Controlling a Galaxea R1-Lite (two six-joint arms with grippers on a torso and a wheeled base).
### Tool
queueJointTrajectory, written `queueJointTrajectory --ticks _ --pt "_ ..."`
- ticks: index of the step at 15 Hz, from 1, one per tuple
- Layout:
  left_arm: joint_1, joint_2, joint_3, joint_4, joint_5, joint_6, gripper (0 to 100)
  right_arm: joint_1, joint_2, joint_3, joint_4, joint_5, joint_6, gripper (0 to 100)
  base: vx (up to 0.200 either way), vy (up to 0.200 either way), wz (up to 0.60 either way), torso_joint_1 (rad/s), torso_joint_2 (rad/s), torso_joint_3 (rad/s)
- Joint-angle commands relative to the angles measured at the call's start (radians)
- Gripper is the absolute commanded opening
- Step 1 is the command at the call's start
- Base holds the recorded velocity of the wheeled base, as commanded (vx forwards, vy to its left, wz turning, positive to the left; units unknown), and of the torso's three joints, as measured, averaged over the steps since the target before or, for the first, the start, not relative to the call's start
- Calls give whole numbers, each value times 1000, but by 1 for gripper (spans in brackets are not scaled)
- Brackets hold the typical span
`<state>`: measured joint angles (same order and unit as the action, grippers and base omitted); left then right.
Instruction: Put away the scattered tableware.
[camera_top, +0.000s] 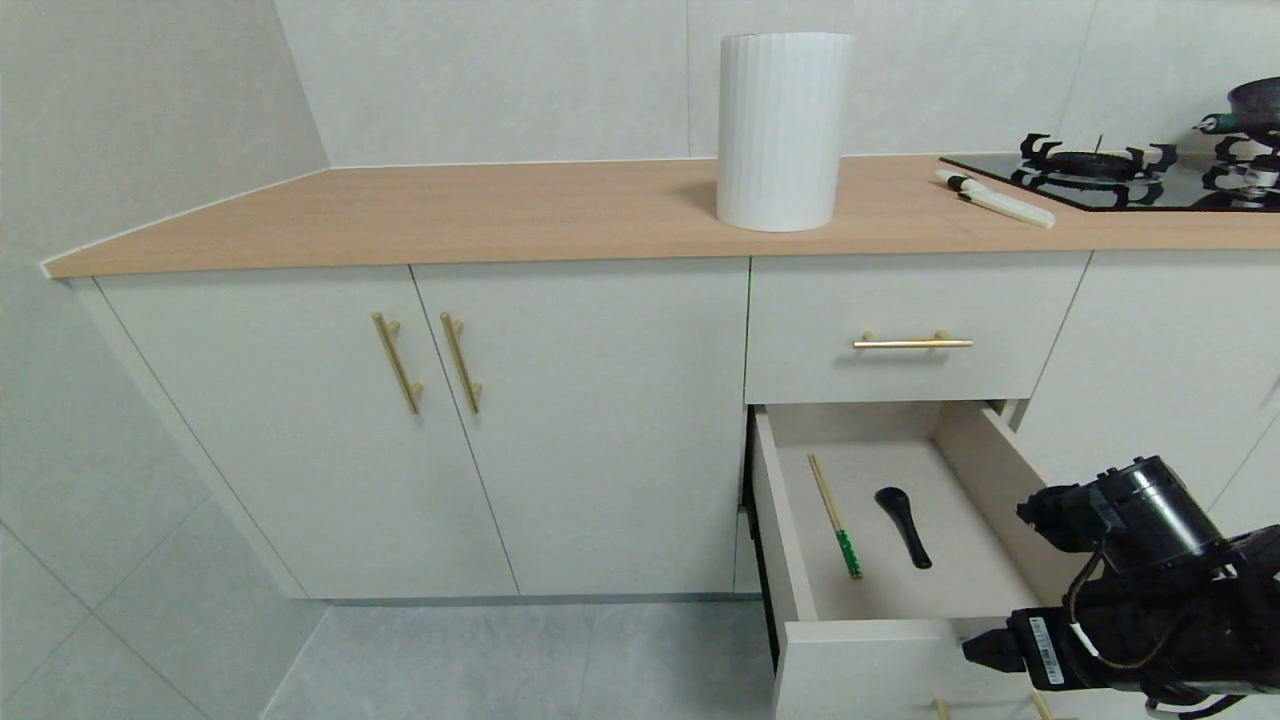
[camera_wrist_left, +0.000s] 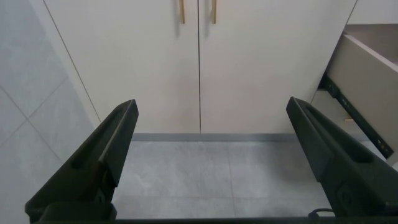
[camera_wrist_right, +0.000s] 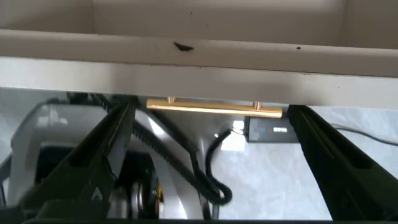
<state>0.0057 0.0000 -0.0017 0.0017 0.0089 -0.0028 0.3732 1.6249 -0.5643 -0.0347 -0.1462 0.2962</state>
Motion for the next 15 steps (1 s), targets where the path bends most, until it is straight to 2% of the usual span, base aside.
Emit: queueJointTrajectory --ticks 1,5,10,15 --pt "0 0 0 0 0 0 100 -11 73 -13 -63 -1 -2 100 0 0 0 0 0 0" --pt "0 0 0 0 0 0 100 -27 196 -78 -246 -24 -20 100 0 0 0 0 0 0" --pt "0 0 0 0 0 0 100 -60 320 -252 -249 -26 -77 100 0 0 0 0 0 0" --pt "0 0 0 0 0 0 100 -145 444 -408 -249 -15 -117 100 0 0 0 0 0 0"
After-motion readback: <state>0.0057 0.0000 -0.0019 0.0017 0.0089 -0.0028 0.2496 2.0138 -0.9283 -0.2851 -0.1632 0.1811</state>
